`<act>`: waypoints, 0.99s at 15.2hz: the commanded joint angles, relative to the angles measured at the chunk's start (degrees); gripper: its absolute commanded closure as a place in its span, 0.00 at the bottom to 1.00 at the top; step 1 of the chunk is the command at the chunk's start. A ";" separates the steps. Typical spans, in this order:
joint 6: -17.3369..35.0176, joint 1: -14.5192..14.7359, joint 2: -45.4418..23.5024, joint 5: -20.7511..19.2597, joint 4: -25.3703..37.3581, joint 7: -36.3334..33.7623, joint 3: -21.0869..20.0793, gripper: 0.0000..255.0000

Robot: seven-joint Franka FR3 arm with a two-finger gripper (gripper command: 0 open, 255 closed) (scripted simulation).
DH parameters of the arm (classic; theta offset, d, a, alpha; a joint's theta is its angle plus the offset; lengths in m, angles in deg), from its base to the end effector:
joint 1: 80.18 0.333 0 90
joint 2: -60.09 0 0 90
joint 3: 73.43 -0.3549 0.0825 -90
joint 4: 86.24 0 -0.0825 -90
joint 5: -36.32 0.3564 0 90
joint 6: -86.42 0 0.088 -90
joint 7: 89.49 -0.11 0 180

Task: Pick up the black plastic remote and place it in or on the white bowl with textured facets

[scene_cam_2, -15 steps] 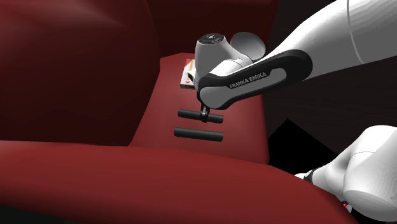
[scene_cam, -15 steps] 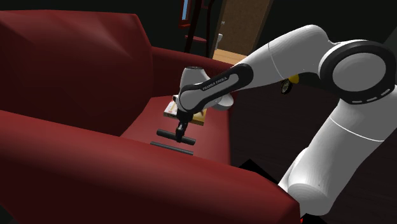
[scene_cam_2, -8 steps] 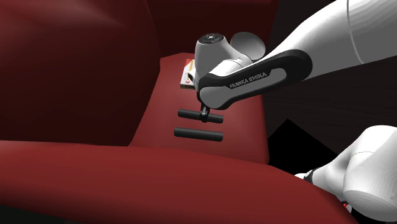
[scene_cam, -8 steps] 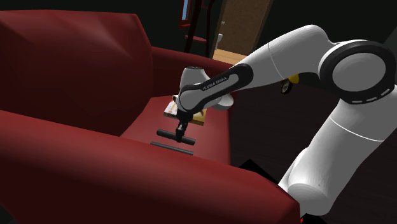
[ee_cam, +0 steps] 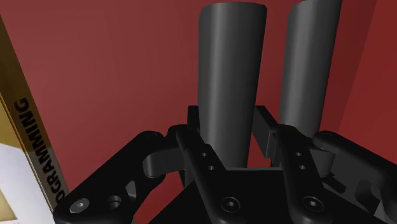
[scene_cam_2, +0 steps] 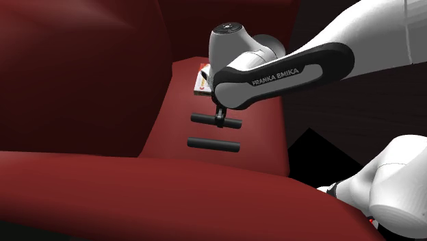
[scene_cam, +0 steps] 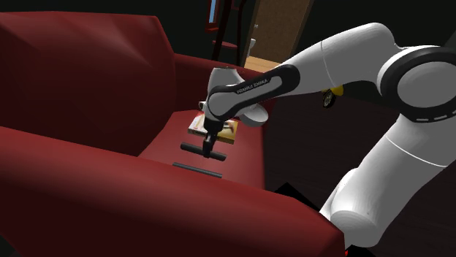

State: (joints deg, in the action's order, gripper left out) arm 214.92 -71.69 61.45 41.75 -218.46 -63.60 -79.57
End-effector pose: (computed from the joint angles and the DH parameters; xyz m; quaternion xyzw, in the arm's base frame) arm 0.4647 0.1245 0.4055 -0.9474 -0.3174 0.0170 0.0370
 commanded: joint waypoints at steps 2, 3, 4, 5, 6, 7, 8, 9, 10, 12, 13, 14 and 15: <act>-2.38 -0.06 1.37 0.00 0.99 -0.04 0.07 1.00; -3.16 -0.07 1.79 0.00 1.35 -0.07 0.08 1.00; -3.93 -0.08 2.20 0.00 1.72 -0.10 0.10 1.00; -4.71 -0.09 2.59 0.00 2.11 -0.14 0.11 1.00; -5.49 -0.10 2.98 0.00 2.50 -0.17 0.13 1.00; -6.27 -0.11 3.35 -0.01 2.91 -0.20 0.14 1.00; -7.05 -0.12 3.71 -0.01 3.33 -0.24 0.16 1.00; -7.82 -0.12 4.06 -0.02 3.76 -0.27 0.17 1.00; -8.60 -0.13 4.39 -0.03 4.20 -0.31 0.19 1.00; -10.15 -0.15 5.02 -0.04 5.12 -0.38 0.22 1.00; -10.92 -0.16 5.32 -0.05 5.60 -0.42 0.24 1.00; -11.69 -0.17 5.60 -0.06 6.09 -0.46 0.26 1.00; -12.47 -0.18 5.87 -0.07 6.60 -0.50 0.28 1.00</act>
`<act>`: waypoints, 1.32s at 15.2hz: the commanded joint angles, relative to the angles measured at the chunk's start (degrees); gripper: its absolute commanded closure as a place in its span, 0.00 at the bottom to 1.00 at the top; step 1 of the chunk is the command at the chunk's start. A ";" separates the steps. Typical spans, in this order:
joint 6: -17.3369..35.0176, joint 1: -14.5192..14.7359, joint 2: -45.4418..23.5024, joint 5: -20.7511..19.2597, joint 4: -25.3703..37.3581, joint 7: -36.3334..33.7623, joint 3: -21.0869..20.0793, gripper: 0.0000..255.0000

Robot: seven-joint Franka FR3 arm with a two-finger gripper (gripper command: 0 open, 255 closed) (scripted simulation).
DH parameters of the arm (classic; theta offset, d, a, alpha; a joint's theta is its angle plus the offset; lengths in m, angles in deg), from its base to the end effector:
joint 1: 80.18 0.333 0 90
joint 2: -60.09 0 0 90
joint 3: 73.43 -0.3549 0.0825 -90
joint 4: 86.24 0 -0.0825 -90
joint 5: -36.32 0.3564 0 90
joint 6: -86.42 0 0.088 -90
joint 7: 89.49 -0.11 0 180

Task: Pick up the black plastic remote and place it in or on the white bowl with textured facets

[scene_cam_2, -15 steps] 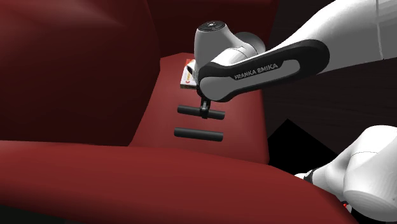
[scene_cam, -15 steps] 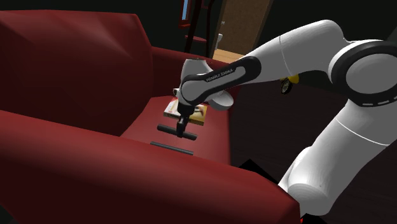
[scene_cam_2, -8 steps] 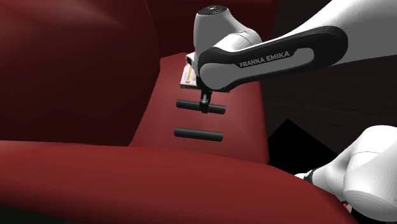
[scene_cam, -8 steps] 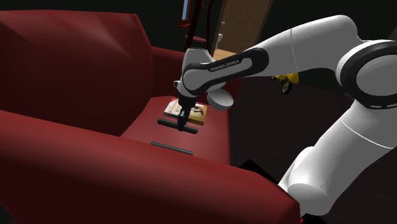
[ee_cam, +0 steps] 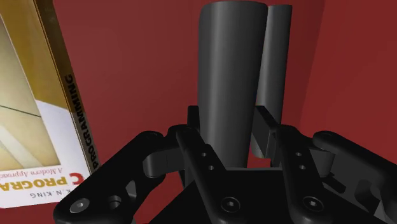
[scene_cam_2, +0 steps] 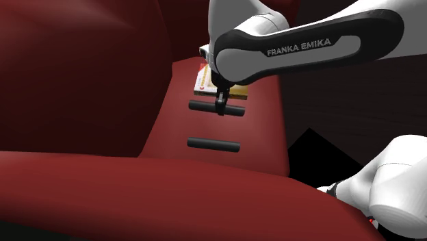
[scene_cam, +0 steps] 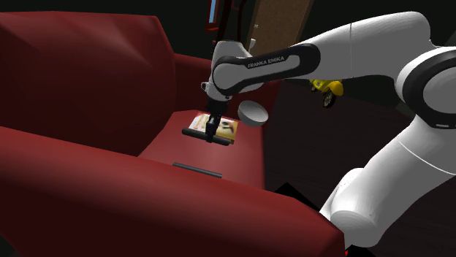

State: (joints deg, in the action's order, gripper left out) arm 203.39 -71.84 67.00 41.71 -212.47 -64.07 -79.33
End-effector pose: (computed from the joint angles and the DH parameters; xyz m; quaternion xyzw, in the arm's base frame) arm 0.4577 0.1233 0.4790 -0.9474 -0.3175 0.0171 0.0371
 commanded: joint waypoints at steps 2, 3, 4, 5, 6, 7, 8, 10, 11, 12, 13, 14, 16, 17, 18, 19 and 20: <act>-2.48 -0.05 0.82 -0.04 1.64 -0.10 0.07 1.00; -3.25 -0.06 1.06 -0.05 2.18 -0.14 0.09 1.00; -4.02 -0.07 1.28 -0.06 2.73 -0.18 0.11 1.00; -4.79 -0.07 1.49 -0.07 3.30 -0.22 0.13 1.00; -5.56 -0.08 1.68 -0.08 3.87 -0.26 0.14 1.00; -6.33 -0.09 1.87 -0.10 4.46 -0.30 0.16 1.00; -7.10 -0.10 2.04 -0.11 5.05 -0.34 0.18 1.00; -8.47 -0.12 2.31 -0.13 6.15 -0.42 0.21 1.00; -8.56 -0.75 2.09 -0.35 6.36 0.92 1.01 1.00; -8.66 -1.37 1.82 -0.57 6.62 2.26 1.81 1.00; -8.76 -2.00 1.49 -0.78 6.95 3.59 2.60 1.00; -8.86 -2.63 1.10 -0.99 7.35 4.91 3.39 1.00; -9.09 -3.86 0.17 -1.39 8.33 7.54 4.95 1.00; -9.21 -4.47 -0.38 -1.57 8.92 8.85 5.72 1.00; -9.35 -5.08 -0.99 -1.73 9.58 10.15 6.47 1.00; -9.49 -5.71 -1.64 -1.87 10.30 11.45 7.21 1.00; -9.65 -6.32 -2.35 -2.00 11.09 12.74 7.94 1.00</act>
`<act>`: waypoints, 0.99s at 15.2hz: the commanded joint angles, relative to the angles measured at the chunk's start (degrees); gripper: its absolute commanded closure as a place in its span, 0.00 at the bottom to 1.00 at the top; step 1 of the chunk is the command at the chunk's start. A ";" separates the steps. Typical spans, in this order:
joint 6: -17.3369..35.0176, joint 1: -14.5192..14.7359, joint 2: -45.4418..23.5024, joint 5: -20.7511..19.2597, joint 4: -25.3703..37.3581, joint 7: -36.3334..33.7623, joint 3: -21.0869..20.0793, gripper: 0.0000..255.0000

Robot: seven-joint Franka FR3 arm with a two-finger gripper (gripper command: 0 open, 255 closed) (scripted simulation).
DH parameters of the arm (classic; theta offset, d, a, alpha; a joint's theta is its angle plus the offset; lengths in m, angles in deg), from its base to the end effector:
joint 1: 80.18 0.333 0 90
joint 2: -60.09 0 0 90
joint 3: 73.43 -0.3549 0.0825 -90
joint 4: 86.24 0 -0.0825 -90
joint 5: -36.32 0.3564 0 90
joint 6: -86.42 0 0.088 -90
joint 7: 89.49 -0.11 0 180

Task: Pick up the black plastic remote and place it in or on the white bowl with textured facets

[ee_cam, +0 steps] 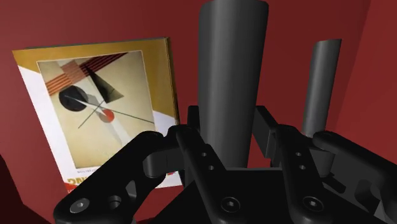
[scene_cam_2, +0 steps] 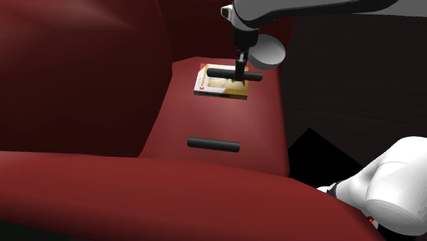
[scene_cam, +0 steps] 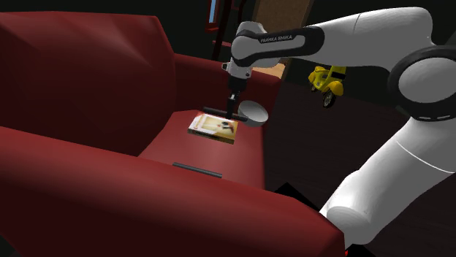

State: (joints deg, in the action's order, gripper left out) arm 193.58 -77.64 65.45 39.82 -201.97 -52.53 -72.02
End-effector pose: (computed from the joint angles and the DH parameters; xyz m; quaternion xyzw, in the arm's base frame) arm 0.4934 0.0142 0.5327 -0.9476 -0.3168 0.0174 0.0372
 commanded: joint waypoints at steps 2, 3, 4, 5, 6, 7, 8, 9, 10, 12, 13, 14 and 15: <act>-0.19 -1.74 -2.37 -0.29 2.36 3.77 2.05 1.00; -0.39 -2.36 -3.23 -0.35 3.35 5.06 2.74 1.00; -0.61 -2.98 -4.14 -0.38 4.40 6.33 3.41 1.00; -0.85 -3.60 -5.10 -0.39 5.53 7.60 4.07 1.00; -1.10 -4.22 -6.11 -0.37 6.73 8.87 4.71 1.00; -1.38 -4.86 -7.17 -0.32 7.99 10.12 5.33 1.00; -1.69 -5.49 -8.28 -0.24 9.34 11.37 5.95 1.00; -2.02 -6.14 -9.44 -0.13 10.75 12.62 6.52 1.00; -2.38 -6.81 -10.65 0.00 12.25 13.85 7.07 1.00; -3.21 -8.18 -13.22 0.35 15.49 16.28 8.12 1.00; -3.67 -8.90 -14.59 0.57 17.24 17.48 8.60 1.00; -4.18 -9.63 -16.01 0.81 19.08 18.66 9.05 1.00; -4.73 -10.38 -17.49 1.08 21.02 19.83 9.48 1.00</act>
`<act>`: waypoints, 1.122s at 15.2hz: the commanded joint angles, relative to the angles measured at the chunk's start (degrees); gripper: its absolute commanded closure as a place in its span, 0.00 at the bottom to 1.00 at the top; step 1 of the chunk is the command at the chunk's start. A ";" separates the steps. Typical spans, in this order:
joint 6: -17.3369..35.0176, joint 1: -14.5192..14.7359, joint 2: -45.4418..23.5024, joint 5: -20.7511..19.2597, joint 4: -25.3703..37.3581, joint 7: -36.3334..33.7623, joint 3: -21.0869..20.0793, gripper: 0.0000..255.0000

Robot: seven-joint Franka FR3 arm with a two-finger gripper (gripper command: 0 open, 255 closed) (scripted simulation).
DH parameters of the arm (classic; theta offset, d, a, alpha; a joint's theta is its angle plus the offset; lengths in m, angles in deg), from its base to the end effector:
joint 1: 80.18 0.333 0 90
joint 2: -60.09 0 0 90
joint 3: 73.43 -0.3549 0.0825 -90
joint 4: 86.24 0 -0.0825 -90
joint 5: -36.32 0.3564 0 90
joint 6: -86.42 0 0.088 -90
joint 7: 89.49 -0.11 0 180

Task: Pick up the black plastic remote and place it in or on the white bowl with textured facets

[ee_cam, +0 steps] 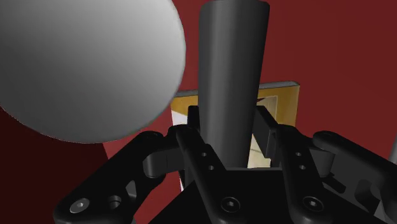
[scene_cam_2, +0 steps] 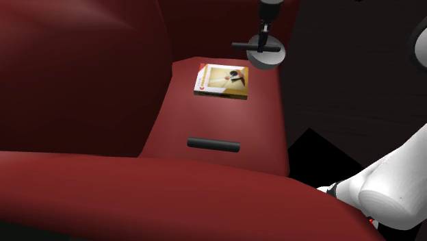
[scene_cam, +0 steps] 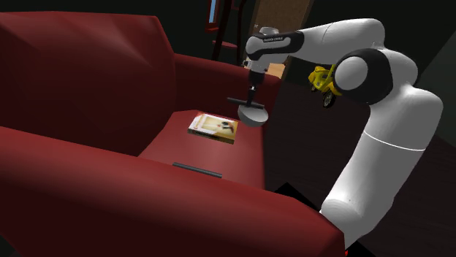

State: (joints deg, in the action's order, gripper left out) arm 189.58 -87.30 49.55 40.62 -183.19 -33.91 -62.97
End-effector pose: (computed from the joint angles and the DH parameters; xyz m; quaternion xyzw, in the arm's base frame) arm 0.5665 -0.1641 0.5237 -0.9476 -0.3168 0.0174 0.0372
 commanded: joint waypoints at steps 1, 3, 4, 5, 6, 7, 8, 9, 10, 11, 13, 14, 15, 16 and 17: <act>-1.33 -1.50 -3.12 0.58 4.28 2.35 0.84 1.00; -2.68 -3.13 -6.38 1.23 8.71 4.57 1.56 1.00; -3.45 -3.99 -8.11 1.58 11.12 5.64 1.87 1.00; -4.29 -4.89 -9.92 1.95 13.67 6.68 2.15 1.00; -5.21 -5.82 -11.81 2.34 16.40 7.69 2.40 1.00; -6.22 -6.79 -13.80 2.75 19.31 8.66 2.62 1.00; -7.33 -7.84 -15.91 3.15 22.45 9.58 2.76 1.00; -8.57 -8.91 -18.14 3.58 25.85 10.46 2.90 1.00; -9.96 -10.06 -20.55 4.03 29.58 11.28 2.99 1.00; -11.54 -11.28 -23.17 4.48 33.74 12.04 3.02 1.00; -11.66 -11.93 -24.60 4.70 35.27 12.47 2.97 1.00; -10.78 -11.83 -24.44 4.68 34.21 12.52 2.97 1.00; -9.95 -11.73 -24.34 4.67 33.29 12.57 2.97 1.00; -9.12 -11.65 -24.25 4.67 32.36 12.62 2.97 1.00; -8.31 -11.56 -24.18 4.67 31.46 12.67 2.97 1.00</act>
State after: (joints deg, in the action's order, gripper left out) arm 180.57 -98.91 25.46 45.26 -151.16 -21.27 -59.98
